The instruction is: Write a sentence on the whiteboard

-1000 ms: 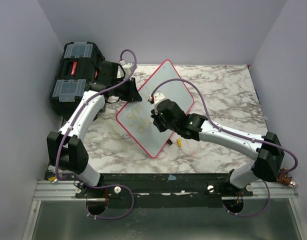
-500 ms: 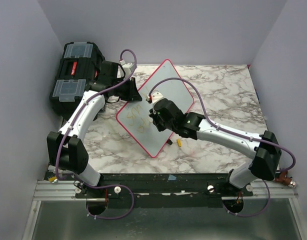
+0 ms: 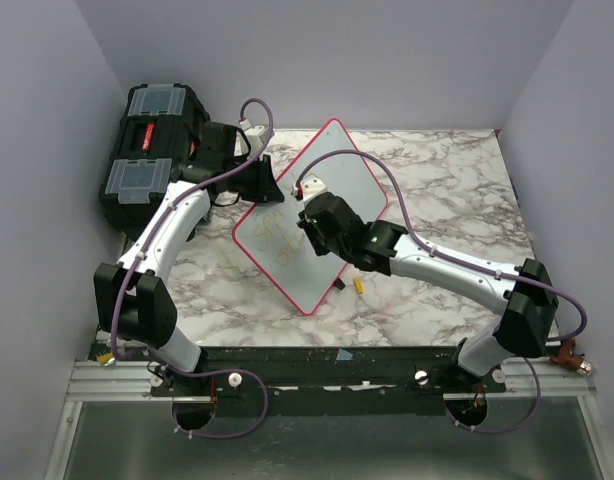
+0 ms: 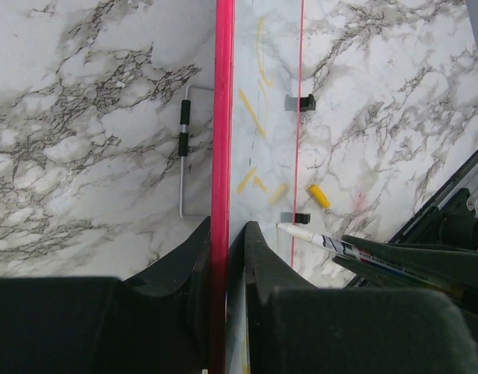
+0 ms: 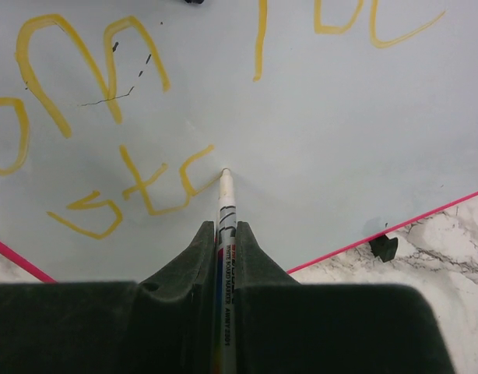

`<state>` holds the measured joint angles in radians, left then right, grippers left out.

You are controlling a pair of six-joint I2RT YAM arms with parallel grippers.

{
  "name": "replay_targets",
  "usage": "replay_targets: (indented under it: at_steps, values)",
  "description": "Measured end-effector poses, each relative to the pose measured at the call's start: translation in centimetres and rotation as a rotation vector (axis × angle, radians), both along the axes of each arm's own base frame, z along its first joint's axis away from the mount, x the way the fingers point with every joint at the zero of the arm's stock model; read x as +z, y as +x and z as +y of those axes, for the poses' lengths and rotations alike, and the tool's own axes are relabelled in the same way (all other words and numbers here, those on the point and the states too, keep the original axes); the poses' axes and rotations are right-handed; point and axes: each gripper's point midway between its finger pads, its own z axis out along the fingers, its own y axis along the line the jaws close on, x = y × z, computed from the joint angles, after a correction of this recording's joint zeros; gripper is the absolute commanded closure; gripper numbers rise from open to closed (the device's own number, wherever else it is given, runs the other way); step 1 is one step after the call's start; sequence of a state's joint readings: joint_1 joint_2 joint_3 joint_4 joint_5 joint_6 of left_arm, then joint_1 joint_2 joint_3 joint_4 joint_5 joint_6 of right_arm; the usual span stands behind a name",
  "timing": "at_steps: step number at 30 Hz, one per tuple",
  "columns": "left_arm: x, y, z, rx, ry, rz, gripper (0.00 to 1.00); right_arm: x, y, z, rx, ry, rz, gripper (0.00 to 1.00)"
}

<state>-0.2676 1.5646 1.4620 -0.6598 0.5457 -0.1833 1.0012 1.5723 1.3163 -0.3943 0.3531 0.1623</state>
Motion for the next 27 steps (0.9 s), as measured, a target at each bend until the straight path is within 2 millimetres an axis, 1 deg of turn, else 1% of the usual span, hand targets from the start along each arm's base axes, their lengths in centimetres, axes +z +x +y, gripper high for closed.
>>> replay_targets:
  at_steps: [23,27]
  values:
    - [0.0,0.0,0.0,0.0,0.0,0.0,1.0,0.12,-0.11,0.25,0.037,0.001,0.004,0.99]
    - [0.0,0.0,0.0,0.0,0.0,0.0,1.0,0.54,-0.02,0.52,0.04,0.018,-0.005,0.99]
